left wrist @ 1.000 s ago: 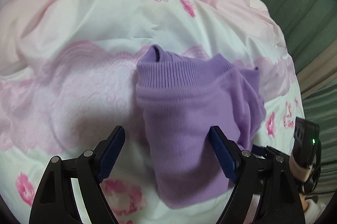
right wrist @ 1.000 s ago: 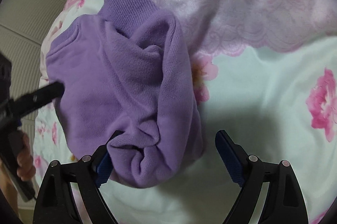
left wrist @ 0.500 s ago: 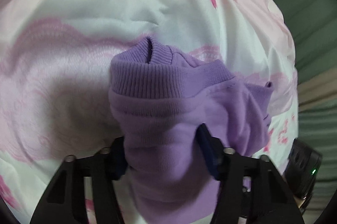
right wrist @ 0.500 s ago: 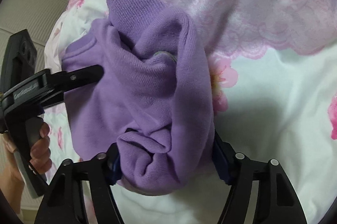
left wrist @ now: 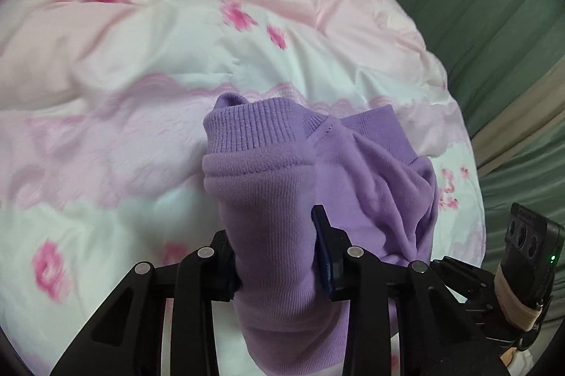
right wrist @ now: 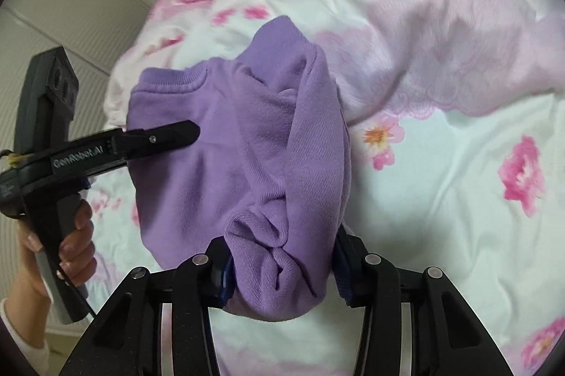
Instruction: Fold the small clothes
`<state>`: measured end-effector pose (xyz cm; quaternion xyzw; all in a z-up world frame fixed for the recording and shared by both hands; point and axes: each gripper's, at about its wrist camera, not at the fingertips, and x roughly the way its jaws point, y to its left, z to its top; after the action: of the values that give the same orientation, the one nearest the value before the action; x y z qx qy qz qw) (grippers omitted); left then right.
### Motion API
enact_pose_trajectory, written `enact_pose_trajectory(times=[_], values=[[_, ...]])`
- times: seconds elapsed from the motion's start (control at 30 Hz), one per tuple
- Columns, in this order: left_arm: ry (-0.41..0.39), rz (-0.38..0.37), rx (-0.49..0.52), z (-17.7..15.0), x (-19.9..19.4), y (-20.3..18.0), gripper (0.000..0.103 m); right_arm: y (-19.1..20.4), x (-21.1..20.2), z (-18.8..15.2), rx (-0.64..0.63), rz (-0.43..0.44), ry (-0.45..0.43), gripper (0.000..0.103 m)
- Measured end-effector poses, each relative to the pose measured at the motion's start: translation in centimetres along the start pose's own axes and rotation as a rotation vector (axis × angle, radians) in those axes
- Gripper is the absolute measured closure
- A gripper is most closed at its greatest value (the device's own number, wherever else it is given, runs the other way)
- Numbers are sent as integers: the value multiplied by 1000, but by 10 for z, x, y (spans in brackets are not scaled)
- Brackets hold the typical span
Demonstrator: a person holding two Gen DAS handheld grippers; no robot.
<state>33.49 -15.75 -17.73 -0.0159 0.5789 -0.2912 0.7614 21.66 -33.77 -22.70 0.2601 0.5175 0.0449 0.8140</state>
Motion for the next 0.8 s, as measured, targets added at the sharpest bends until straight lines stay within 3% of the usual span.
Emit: enact_pose_trajectory(times=[0.23,0.43,0.63,0.8], values=[[-104,85,-68,-61,-87,18,68,65,-49,-41,-152,27,-9,58],[-144,153,-132,-117,-146,62,68,119,-51,-79,-231,105,44,58],[-171,160,-213,-164,-193,133,68,193,-32,-112,-302,130,87,58],[-132,136,-212,-182,-217,214,68,254,-3,-139,-305,117,105,58]])
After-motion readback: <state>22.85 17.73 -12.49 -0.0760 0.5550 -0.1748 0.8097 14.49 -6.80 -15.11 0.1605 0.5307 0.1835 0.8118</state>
